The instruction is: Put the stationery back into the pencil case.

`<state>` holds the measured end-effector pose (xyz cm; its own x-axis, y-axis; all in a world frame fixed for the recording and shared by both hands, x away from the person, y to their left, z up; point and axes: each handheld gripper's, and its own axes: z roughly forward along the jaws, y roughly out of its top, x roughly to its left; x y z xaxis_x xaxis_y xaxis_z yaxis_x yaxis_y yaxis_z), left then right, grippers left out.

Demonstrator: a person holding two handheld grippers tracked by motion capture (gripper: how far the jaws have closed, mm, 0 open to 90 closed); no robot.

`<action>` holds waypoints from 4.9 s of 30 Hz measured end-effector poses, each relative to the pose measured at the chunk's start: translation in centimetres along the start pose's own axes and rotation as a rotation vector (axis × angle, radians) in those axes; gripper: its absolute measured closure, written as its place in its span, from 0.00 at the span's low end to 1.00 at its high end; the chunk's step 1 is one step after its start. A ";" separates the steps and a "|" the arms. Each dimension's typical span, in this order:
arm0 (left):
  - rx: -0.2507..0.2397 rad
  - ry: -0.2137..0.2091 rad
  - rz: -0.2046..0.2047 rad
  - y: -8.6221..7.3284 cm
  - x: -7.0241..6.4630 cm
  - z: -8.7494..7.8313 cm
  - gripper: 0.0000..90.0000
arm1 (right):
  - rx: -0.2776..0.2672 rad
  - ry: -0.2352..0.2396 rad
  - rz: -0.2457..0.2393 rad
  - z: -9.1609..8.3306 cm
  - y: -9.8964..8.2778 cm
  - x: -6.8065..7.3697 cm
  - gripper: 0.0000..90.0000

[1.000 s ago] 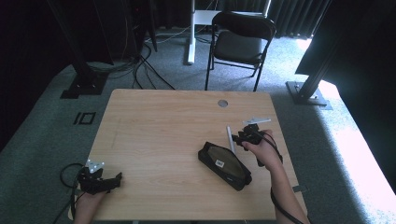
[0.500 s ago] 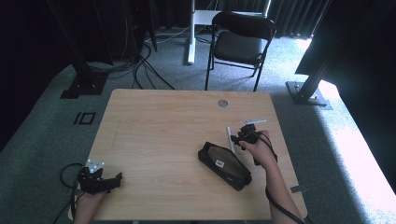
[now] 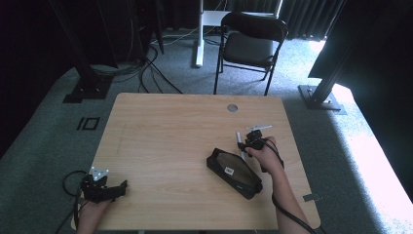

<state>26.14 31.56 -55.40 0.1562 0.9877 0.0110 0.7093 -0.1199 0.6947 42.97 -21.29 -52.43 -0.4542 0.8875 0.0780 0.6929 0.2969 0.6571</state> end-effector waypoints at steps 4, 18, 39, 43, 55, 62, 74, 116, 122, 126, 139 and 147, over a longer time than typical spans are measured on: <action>0.000 0.000 0.000 0.0 0.0 0.0 0.00 | 0.026 -0.012 -0.007 0.8 -0.3 -0.1 0.67; 0.000 0.000 0.000 0.0 0.0 0.0 0.00 | 0.025 -0.060 -0.018 1.2 -0.5 -0.3 0.80; 0.000 0.000 0.000 0.0 0.0 0.0 0.00 | 0.028 -0.062 0.034 -0.6 -0.4 -1.3 0.87; 0.000 0.000 0.000 0.0 0.0 0.0 0.00 | 0.015 -0.057 0.051 -1.4 -0.4 -1.8 0.87; 0.000 0.000 0.000 0.0 0.0 0.0 0.00 | -0.009 -0.024 0.037 -4.1 -0.3 -2.1 0.87; 0.000 0.000 0.001 0.0 0.0 0.0 0.00 | -0.023 -0.012 0.020 -5.5 -0.1 -1.7 0.87; 0.001 0.000 0.001 0.0 0.0 0.0 0.00 | -0.063 0.057 0.004 -7.9 0.1 -0.5 0.87; -0.001 0.000 0.000 0.0 0.0 0.0 0.00 | -0.101 0.289 -0.275 -12.1 0.6 6.9 0.87; -0.001 0.000 0.000 0.0 0.0 0.0 0.00 | -0.063 0.312 -0.282 -11.1 -0.1 7.0 0.87; 0.001 0.000 0.002 0.0 0.0 0.0 0.00 | -0.030 0.317 -0.285 -10.3 -0.7 6.9 0.87; 0.001 0.000 0.001 0.0 0.0 0.0 0.00 | 0.042 0.287 -0.285 -8.3 -1.8 7.2 0.87; 0.001 0.000 0.002 0.0 0.0 0.0 0.00 | 0.108 0.276 -0.294 -7.0 -2.3 7.7 0.87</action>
<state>26.14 31.57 -55.39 0.1574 0.9875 0.0119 0.7098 -0.1216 0.6939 33.99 -17.62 -48.04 -0.7641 0.6363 0.1063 0.5595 0.5716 0.6001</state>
